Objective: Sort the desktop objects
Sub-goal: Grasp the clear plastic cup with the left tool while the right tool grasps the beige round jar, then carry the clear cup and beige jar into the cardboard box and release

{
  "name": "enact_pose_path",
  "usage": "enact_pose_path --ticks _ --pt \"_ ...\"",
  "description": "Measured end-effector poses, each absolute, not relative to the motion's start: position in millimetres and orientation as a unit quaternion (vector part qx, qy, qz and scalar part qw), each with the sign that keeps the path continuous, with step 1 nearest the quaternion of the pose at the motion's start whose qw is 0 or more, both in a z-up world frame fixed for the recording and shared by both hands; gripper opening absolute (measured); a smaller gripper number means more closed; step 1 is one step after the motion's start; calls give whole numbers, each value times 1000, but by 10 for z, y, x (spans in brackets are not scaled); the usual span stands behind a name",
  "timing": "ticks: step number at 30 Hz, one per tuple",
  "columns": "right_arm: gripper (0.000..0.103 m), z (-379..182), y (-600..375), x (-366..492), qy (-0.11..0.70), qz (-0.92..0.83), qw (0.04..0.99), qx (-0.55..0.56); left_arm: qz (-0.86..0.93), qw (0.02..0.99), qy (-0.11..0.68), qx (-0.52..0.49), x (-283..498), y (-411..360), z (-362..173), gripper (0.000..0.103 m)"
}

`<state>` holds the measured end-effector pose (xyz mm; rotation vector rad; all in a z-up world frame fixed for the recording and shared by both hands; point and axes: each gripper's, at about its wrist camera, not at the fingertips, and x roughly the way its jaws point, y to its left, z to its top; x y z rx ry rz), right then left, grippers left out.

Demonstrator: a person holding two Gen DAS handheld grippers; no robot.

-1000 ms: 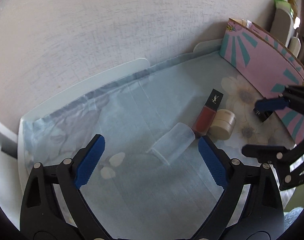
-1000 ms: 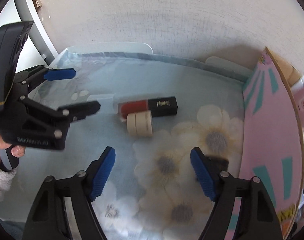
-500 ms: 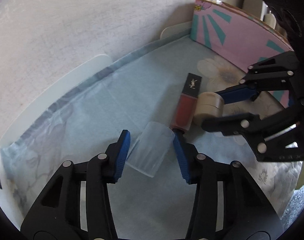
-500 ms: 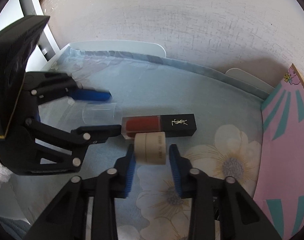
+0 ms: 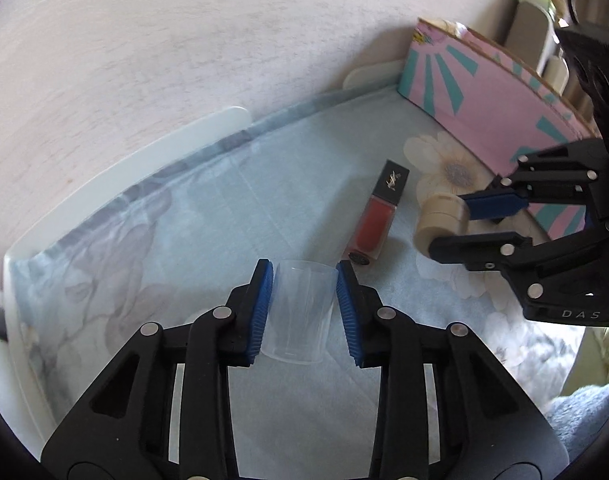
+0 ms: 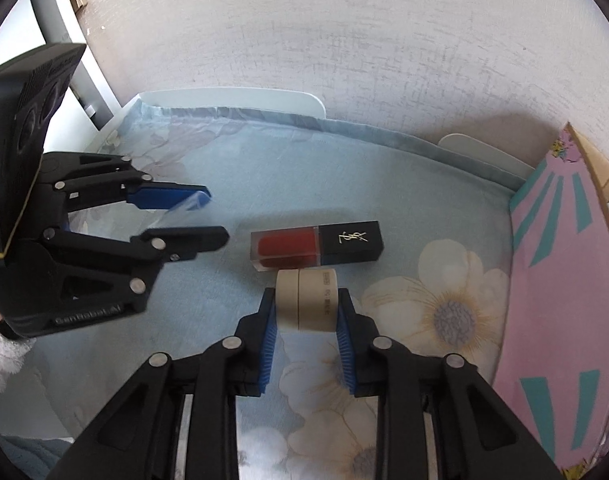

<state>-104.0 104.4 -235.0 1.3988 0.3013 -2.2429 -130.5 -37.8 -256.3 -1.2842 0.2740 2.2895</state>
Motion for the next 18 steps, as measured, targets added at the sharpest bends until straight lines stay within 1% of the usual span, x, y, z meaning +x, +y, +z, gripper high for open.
enact_pose_path --ticks 8,9,18 --pt "26 -2073 1132 -931 97 -809 245 526 846 219 52 -484 -1252 -534 -2225 30" --pt "26 -2021 1143 -912 97 -804 250 531 851 204 47 -482 -1252 -534 -2179 30" --pt "26 -1512 1461 -865 108 -794 268 535 848 208 79 -480 -1317 -265 -1702 30"
